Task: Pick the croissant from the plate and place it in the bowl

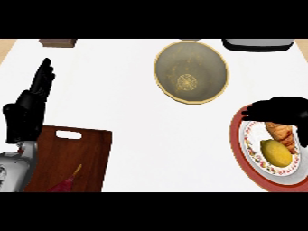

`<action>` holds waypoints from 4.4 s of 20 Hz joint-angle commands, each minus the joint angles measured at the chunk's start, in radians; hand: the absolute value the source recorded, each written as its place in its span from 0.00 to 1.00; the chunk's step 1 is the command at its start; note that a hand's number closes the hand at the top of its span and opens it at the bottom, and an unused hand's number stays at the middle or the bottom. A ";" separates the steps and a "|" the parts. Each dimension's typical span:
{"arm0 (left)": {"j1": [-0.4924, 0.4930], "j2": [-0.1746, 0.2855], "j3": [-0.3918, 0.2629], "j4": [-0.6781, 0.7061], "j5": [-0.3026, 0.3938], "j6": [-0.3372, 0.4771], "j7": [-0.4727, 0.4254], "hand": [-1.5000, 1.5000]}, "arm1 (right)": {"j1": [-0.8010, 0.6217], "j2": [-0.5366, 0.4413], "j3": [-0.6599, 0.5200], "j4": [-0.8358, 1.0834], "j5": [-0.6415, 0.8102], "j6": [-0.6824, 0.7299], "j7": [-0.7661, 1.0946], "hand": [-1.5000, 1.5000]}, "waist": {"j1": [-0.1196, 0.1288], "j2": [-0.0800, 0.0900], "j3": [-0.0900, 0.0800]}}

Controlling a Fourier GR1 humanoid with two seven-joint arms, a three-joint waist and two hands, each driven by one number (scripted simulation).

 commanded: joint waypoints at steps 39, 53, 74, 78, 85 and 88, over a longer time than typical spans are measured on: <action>0.017 -0.050 0.053 0.015 -0.037 -0.067 0.011 0.50 | -0.001 0.733 -0.440 -0.082 -0.324 -0.282 0.666 1.00 | 0.005 -0.046 0.004; -0.025 -0.057 0.040 0.049 -0.037 -0.090 -0.013 0.50 | -0.214 0.736 -0.146 -0.359 -0.387 -0.816 1.593 1.00 | 0.048 -0.016 -0.003; -0.034 -0.073 0.081 0.023 -0.072 -0.080 -0.005 0.50 | -0.383 0.616 -0.255 0.142 -0.121 -1.017 1.601 1.00 | 0.012 0.007 0.000; -0.040 -0.048 0.109 0.019 -0.050 -0.115 -0.007 0.50 | -0.394 0.592 -0.338 0.283 -0.170 -1.085 1.484 1.00 | 0.023 0.011 0.000; -0.037 -0.093 0.079 0.002 -0.062 -0.097 -0.004 0.50 | -0.371 0.588 -0.517 0.339 -0.415 -1.021 1.222 0.00 | 0.047 0.023 0.003; -0.041 -0.106 0.046 -0.010 -0.098 -0.084 0.024 0.50 | -0.327 0.592 -0.588 0.310 -0.513 -1.005 1.063 0.00 | 0.046 0.024 0.004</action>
